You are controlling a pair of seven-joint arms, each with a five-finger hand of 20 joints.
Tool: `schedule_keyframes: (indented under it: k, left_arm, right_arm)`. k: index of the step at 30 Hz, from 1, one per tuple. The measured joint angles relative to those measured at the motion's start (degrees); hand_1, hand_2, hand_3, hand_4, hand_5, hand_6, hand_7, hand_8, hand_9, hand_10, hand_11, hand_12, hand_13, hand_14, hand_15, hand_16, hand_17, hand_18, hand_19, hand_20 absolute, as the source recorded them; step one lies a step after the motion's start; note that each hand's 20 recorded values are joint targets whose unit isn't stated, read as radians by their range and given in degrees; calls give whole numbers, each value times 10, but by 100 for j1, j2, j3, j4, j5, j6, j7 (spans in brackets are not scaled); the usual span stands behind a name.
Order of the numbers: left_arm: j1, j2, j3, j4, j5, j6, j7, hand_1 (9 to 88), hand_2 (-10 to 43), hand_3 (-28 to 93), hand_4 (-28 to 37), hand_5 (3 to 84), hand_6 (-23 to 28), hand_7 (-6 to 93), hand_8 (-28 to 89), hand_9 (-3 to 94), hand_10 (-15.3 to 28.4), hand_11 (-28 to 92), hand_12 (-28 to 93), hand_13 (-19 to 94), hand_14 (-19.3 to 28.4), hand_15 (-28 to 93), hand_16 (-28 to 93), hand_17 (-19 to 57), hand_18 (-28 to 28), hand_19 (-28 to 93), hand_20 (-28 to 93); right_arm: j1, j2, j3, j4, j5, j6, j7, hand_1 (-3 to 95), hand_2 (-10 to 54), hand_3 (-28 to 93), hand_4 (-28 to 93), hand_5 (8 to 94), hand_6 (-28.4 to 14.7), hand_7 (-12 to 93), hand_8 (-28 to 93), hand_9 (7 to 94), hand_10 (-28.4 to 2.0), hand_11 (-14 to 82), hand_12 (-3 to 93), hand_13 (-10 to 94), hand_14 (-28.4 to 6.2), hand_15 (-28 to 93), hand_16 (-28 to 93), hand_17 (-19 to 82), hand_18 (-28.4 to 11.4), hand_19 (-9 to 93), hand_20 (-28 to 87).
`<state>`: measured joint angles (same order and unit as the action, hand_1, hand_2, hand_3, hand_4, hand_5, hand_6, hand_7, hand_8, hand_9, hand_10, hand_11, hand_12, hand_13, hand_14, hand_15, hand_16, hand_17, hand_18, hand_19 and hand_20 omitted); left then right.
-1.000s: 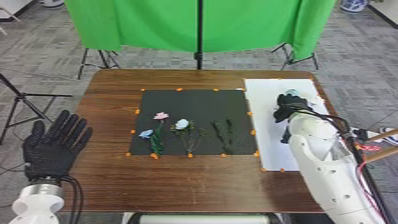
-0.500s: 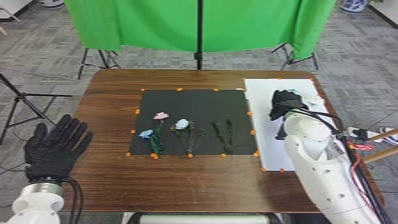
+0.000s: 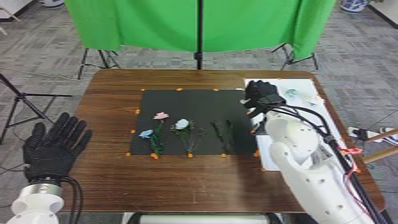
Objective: Arrange flowers
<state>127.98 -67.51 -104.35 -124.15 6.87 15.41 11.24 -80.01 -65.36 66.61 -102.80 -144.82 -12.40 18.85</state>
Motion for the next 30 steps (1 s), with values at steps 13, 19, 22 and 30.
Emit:
schedule_keyframes:
  k: [13,19,22,30]
  left_arm:
    - [-86,29,93,29,-55,29,-19,263,169,709,-283,475,94,178,-88,403,151,237,137,302,156,421,-46,-33,144,308,150]
    - [-97,30,76,23,-71,127,-18,264,172,713,-283,477,92,184,-89,404,152,242,137,303,156,423,-48,-32,143,311,152]
    - [-82,30,69,22,-71,193,-15,266,173,715,-283,478,92,188,-91,406,151,246,137,304,155,424,-49,-32,142,313,153]
    - [-65,35,77,22,-119,333,-11,269,179,716,-283,490,92,201,-95,436,155,276,140,323,160,446,-50,-27,142,321,154]
  right_arm:
    - [348,-970,-974,228,-351,-819,-667,659,-95,594,-283,727,-7,303,54,808,-105,80,409,667,-64,394,458,339,-201,817,437]
    - [165,-947,-1037,152,-347,-876,-639,651,-95,602,-283,707,-12,304,51,794,-105,81,402,662,-65,403,448,338,-203,818,432]
    - [130,-925,-1038,138,-355,-878,-624,647,-95,607,-283,686,-15,293,42,785,-103,79,392,662,-63,408,445,338,-204,821,430]
    - [109,-932,-1037,139,-366,-1004,-587,592,-95,643,-283,659,-23,226,10,742,-124,126,324,645,-80,440,405,334,-212,825,411]
